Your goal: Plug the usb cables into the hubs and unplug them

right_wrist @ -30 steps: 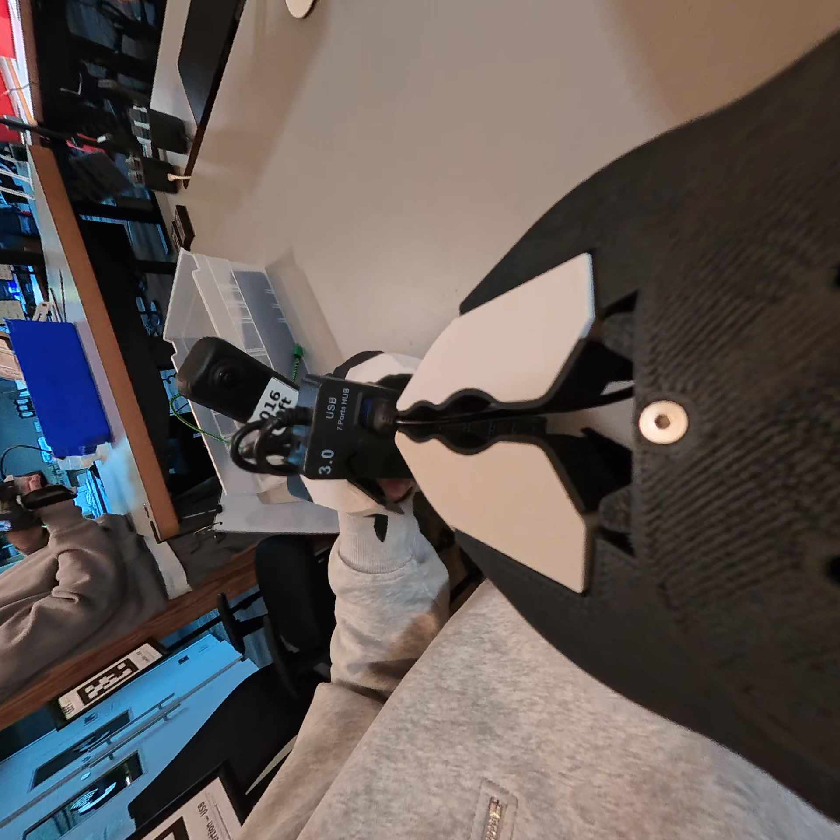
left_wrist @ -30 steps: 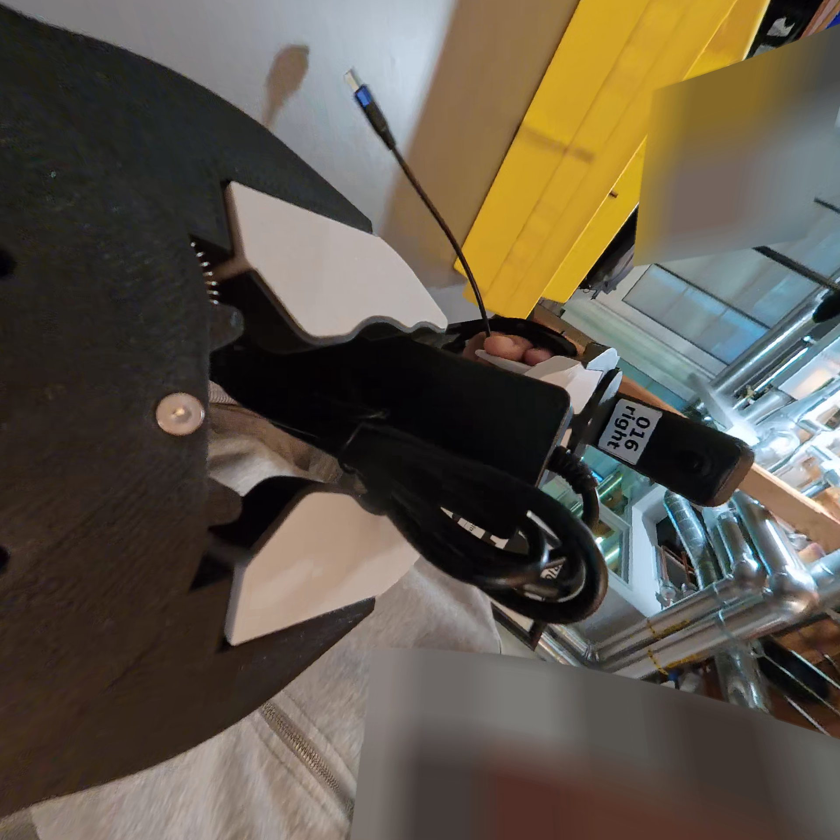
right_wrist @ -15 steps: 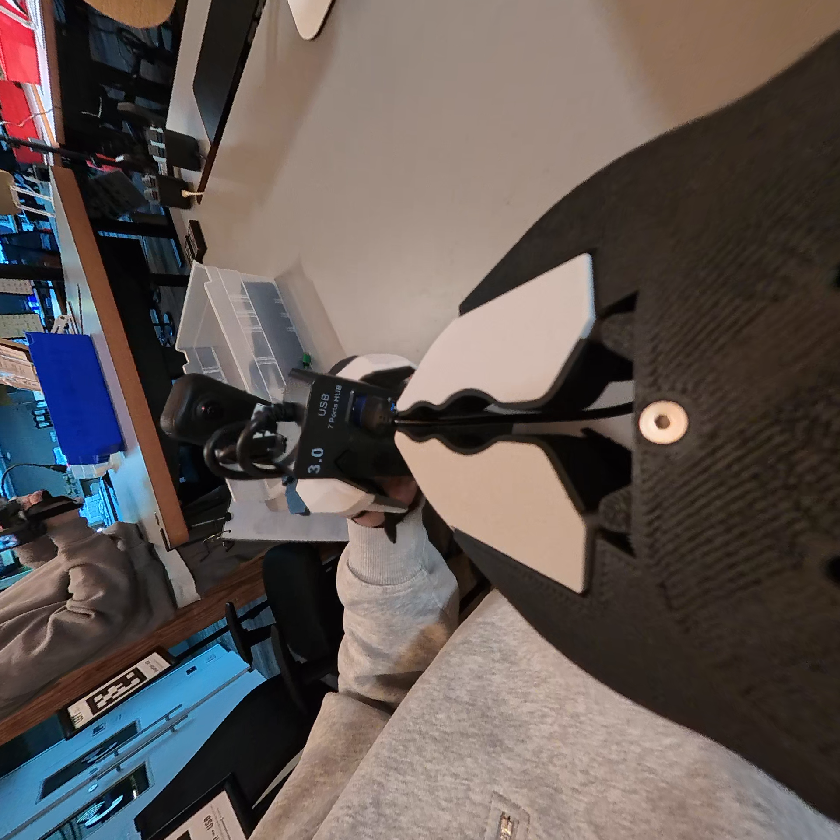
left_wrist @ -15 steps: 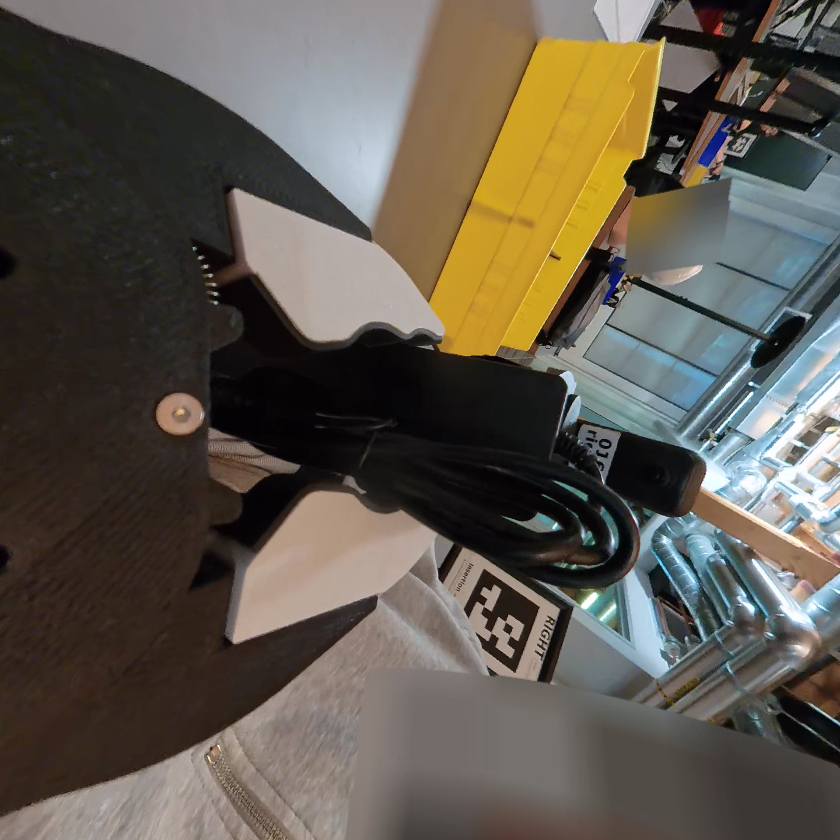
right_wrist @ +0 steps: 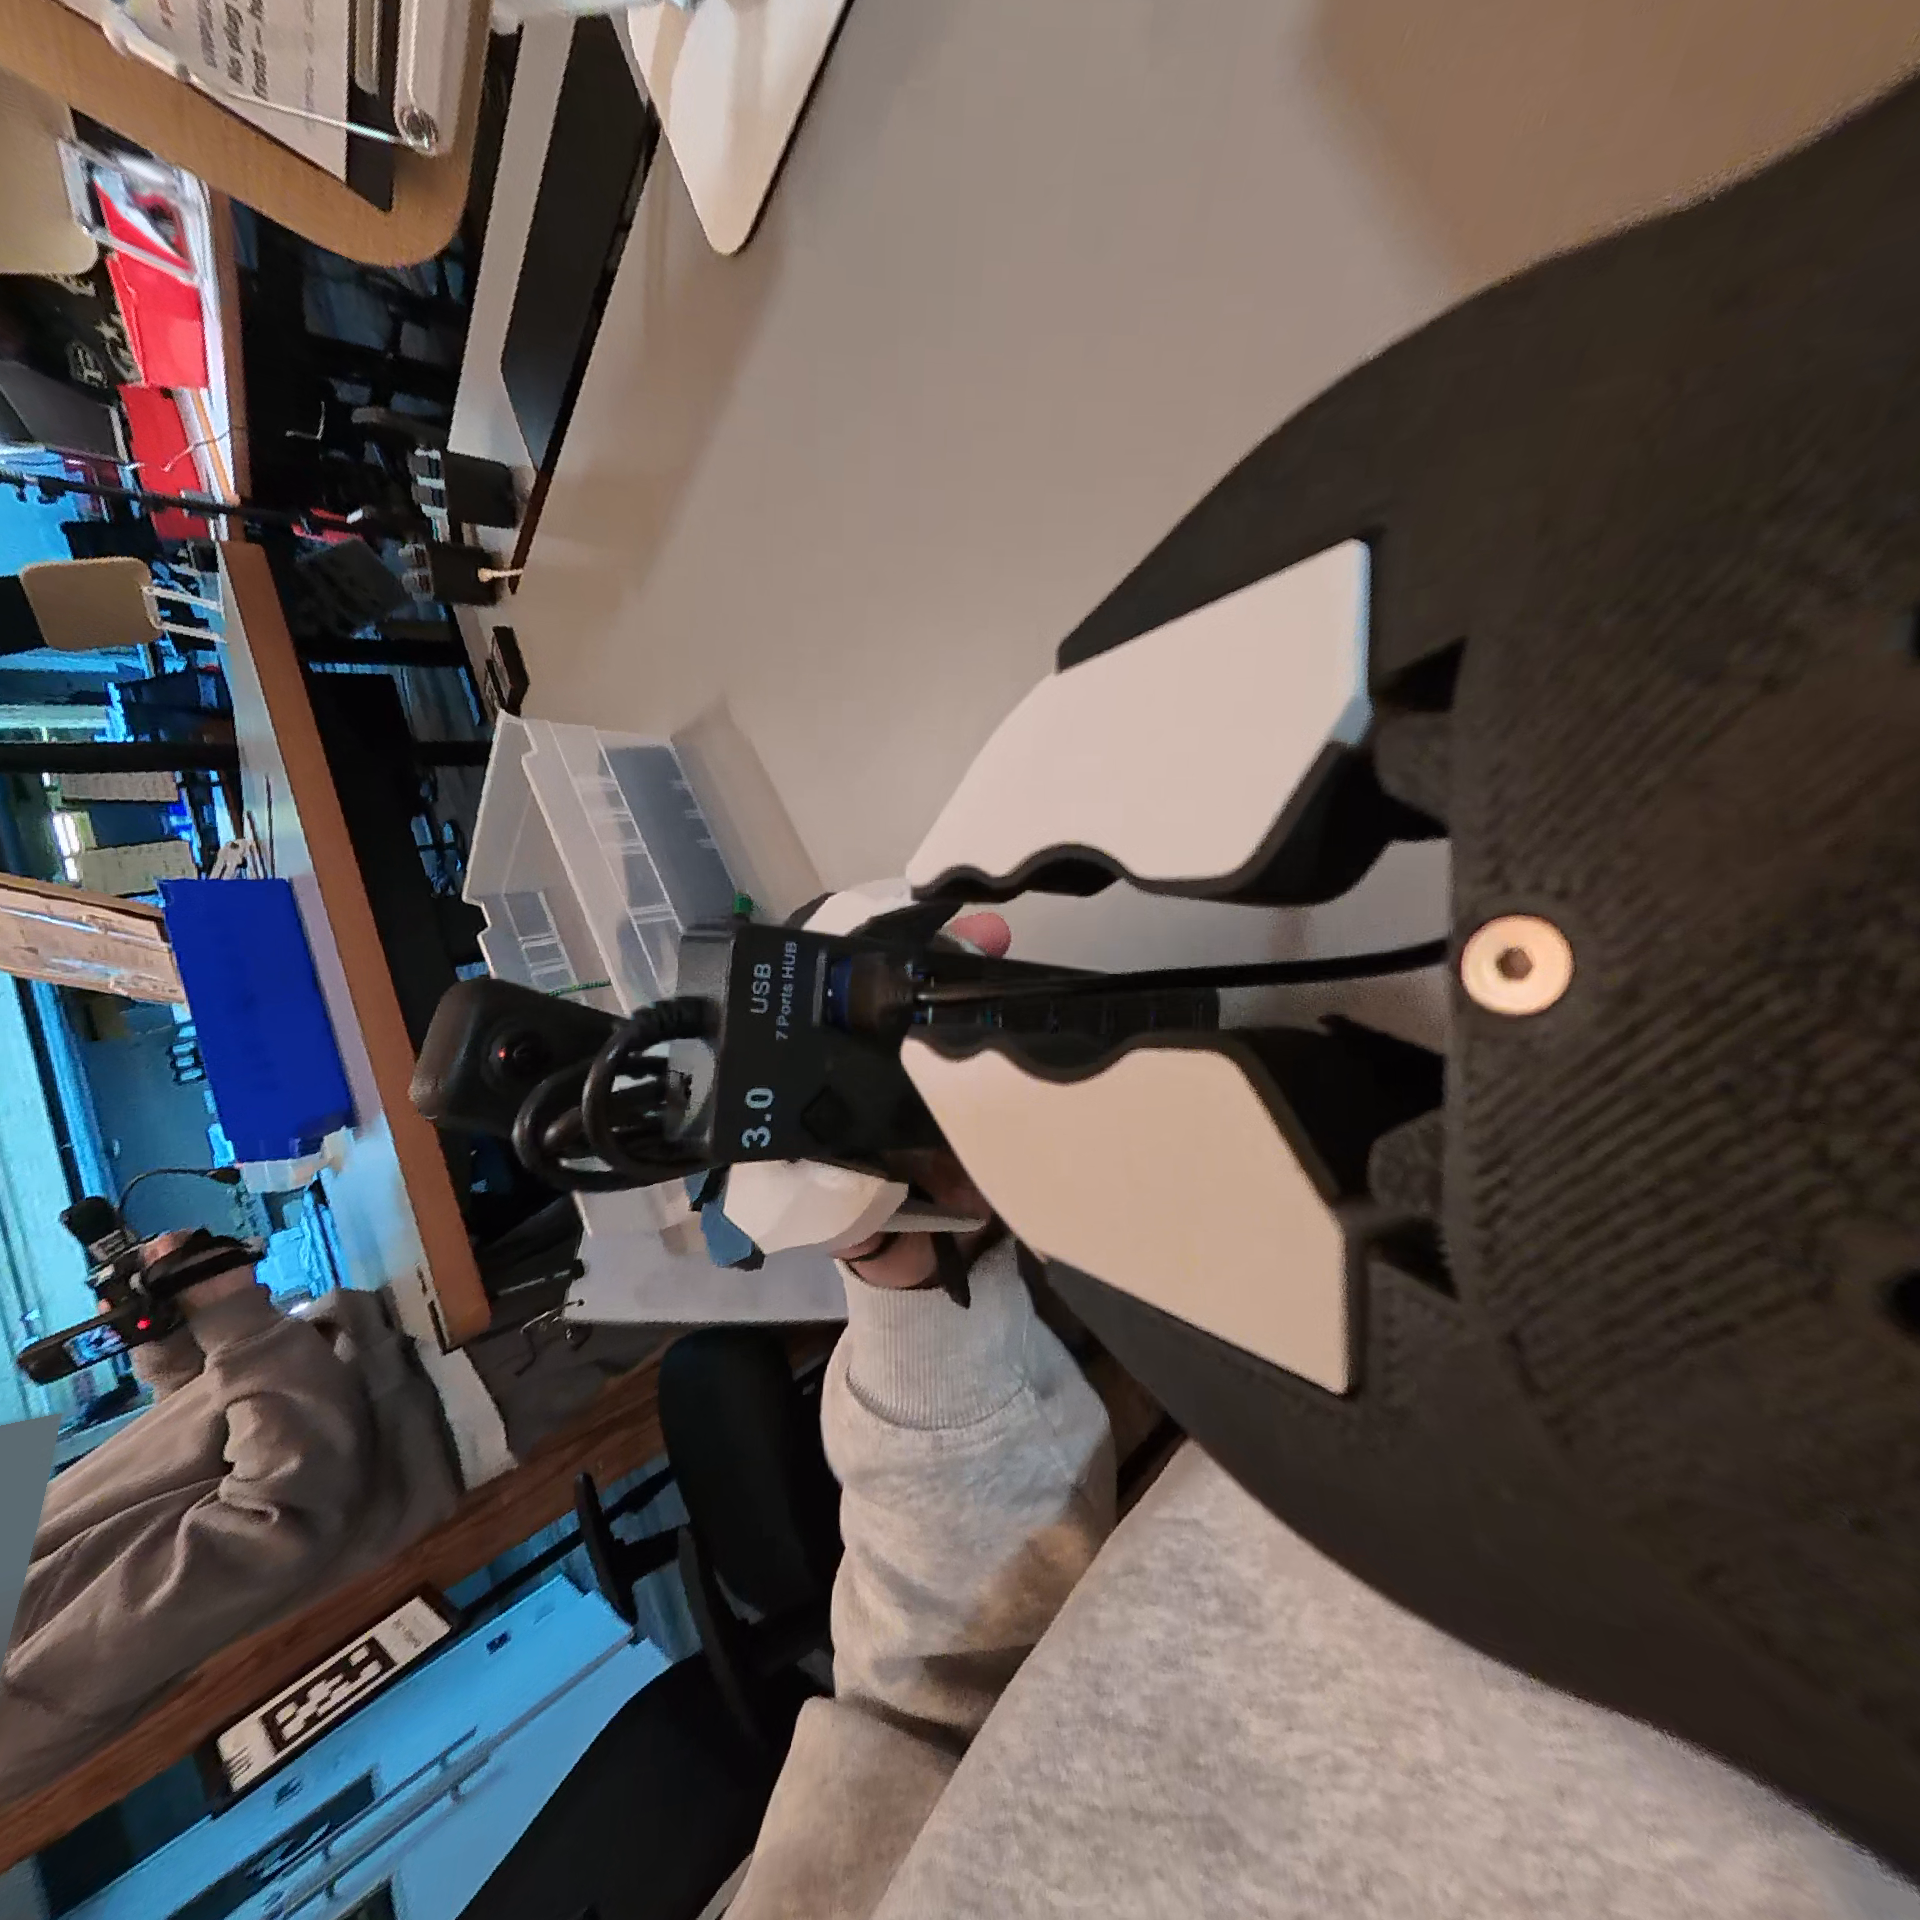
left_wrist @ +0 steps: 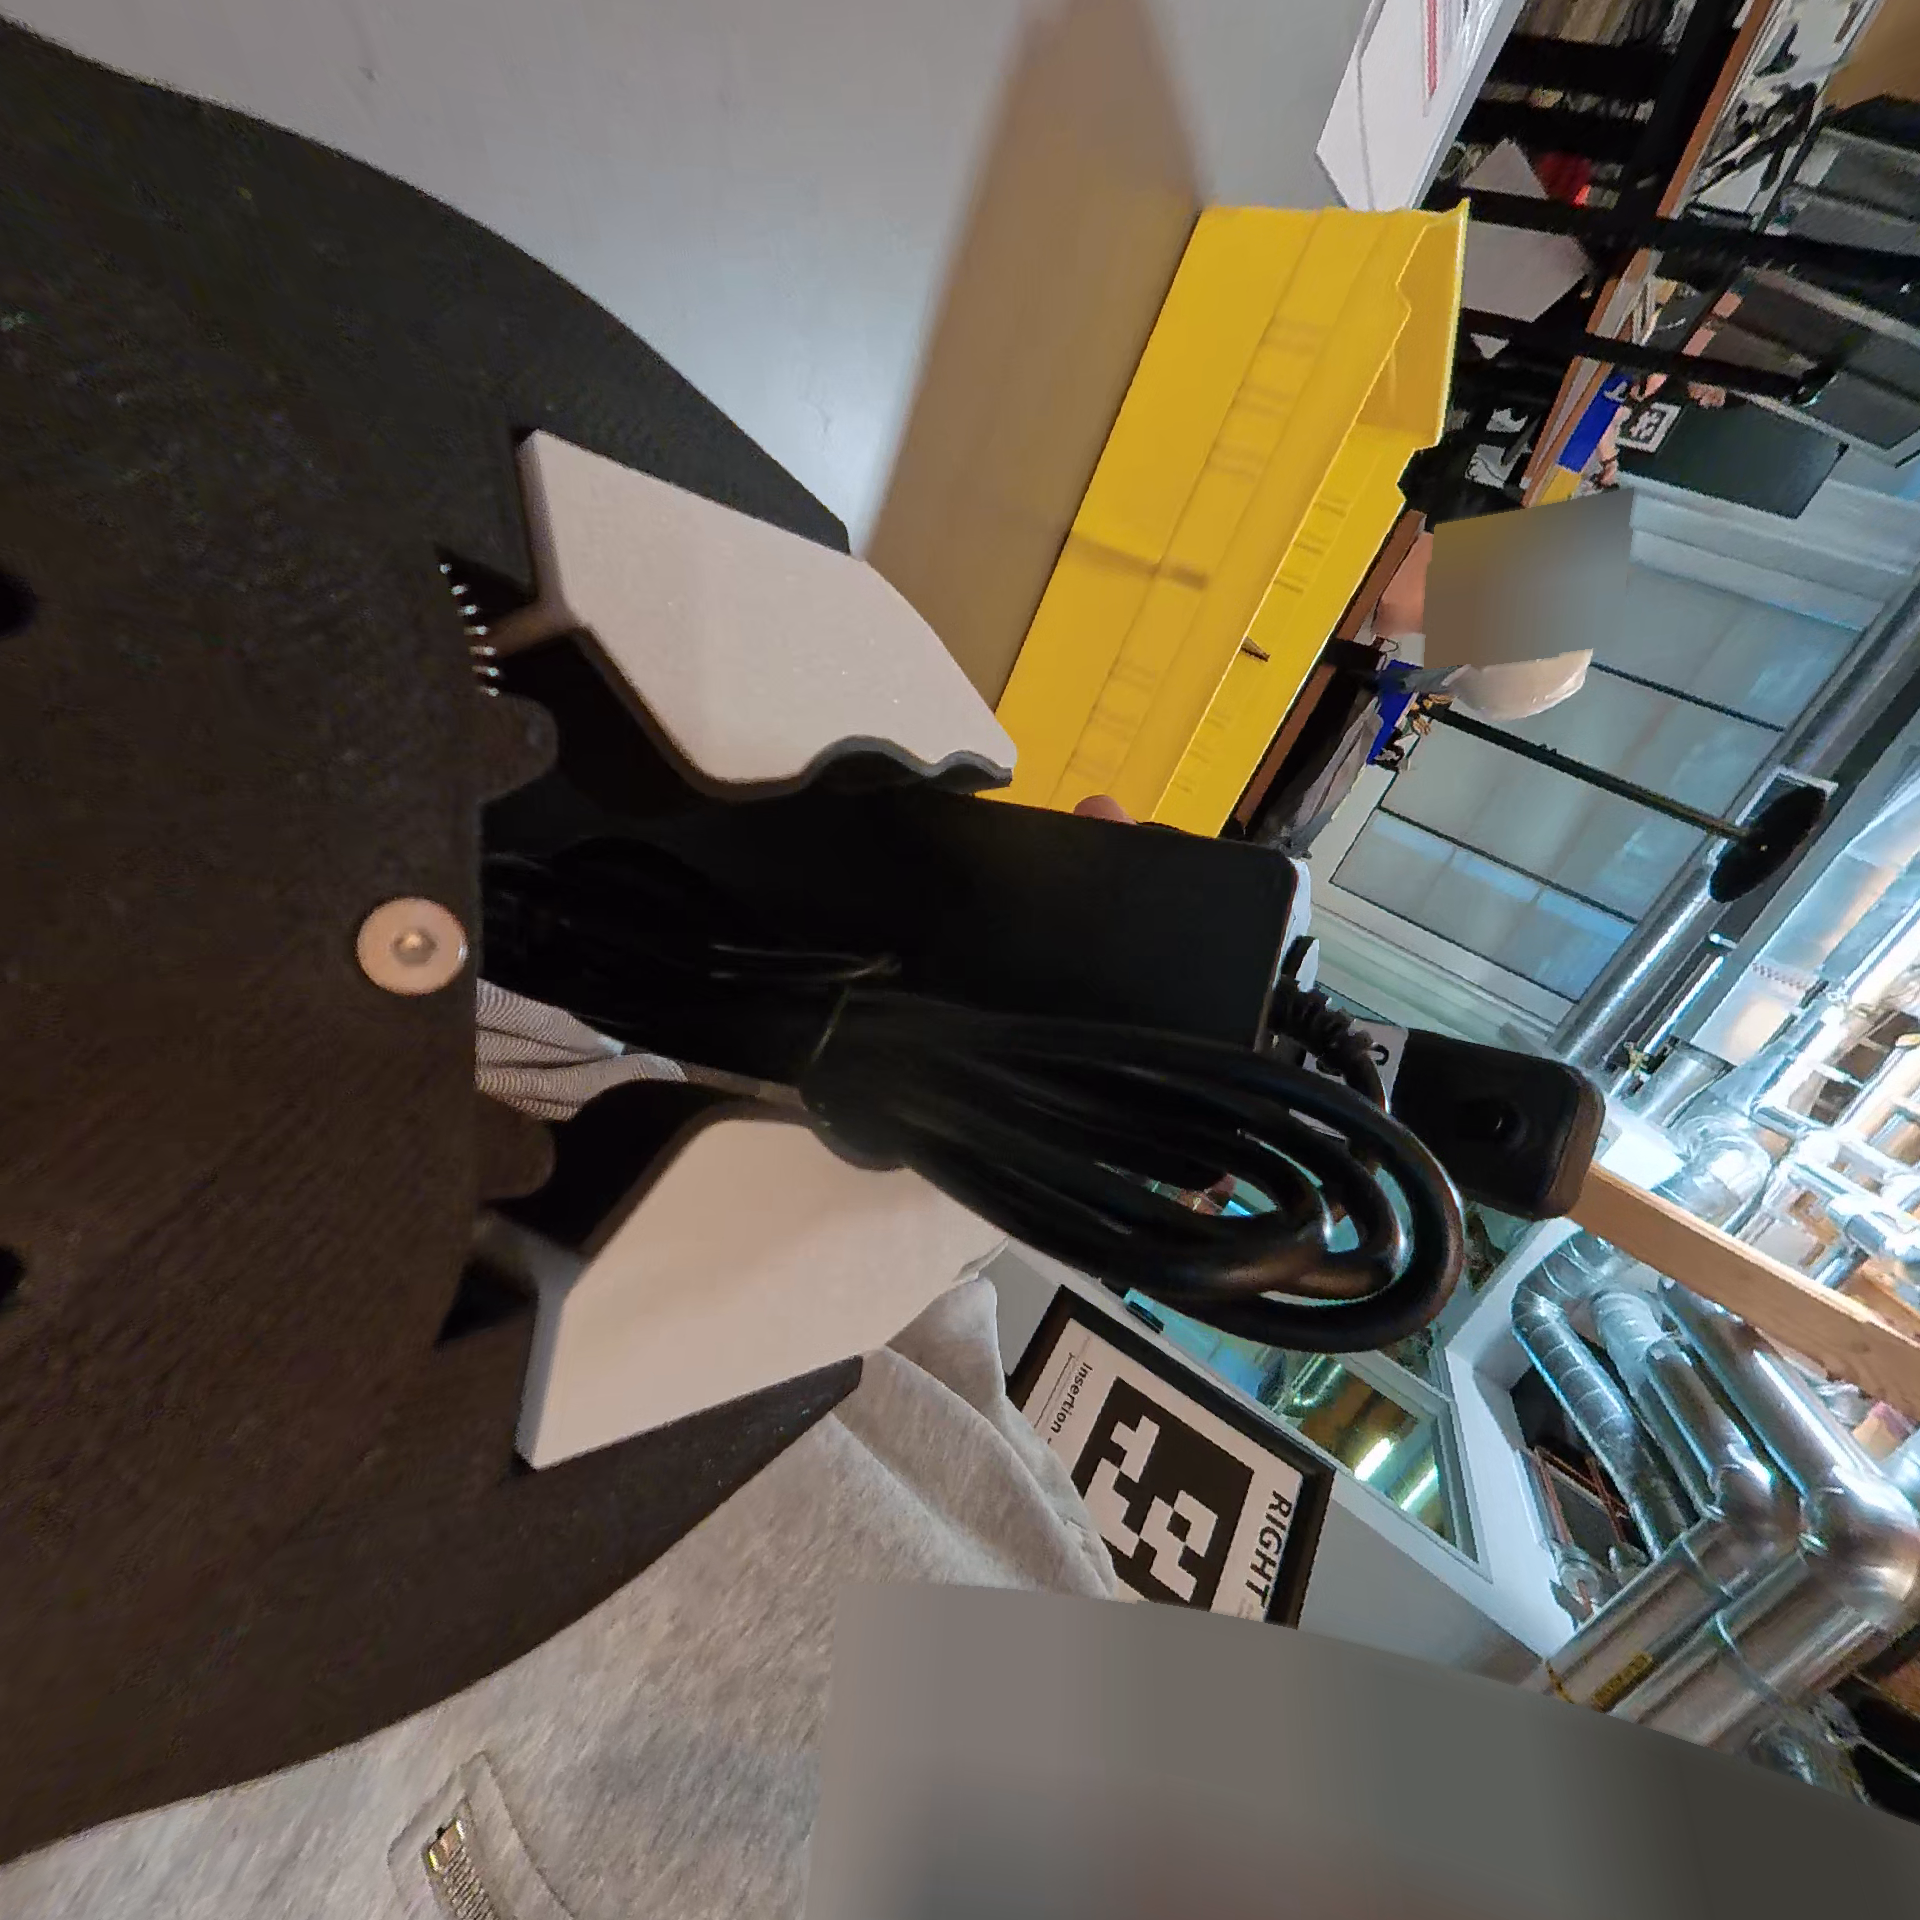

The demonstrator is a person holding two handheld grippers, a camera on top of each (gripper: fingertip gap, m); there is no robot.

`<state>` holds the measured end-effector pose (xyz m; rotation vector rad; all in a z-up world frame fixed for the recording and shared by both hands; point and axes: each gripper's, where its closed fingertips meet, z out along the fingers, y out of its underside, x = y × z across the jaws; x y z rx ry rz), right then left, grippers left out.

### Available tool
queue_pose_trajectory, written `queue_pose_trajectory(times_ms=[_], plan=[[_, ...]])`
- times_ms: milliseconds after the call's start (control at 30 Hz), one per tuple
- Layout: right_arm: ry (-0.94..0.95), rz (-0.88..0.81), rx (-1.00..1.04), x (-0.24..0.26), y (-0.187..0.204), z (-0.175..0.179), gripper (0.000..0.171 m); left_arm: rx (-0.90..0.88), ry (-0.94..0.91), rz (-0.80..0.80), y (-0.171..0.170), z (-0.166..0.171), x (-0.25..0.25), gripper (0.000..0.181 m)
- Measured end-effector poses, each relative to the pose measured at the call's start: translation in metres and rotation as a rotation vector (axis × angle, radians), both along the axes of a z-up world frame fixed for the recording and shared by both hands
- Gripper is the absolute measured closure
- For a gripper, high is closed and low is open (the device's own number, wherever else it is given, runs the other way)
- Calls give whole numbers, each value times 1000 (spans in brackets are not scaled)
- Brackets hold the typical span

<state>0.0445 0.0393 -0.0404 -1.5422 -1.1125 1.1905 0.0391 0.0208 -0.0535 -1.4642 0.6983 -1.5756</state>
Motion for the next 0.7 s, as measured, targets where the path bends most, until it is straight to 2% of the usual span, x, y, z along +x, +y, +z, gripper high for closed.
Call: queue_pose_trajectory(times_ms=[133,233,467,700], plan=[[29,38,-53,-1,-4,1,152,4,15,-20,-4,-1,4,118],[42,61,-79,-1,-7,2,162,3,25,-21,-4,-2,5,118],[49,66,-90,0,-8,1,163,53,98,-28,-9,-7,11,120],[105,65,-122,2,-6,9,164,16,-18,-8,-5,3,10,119]])
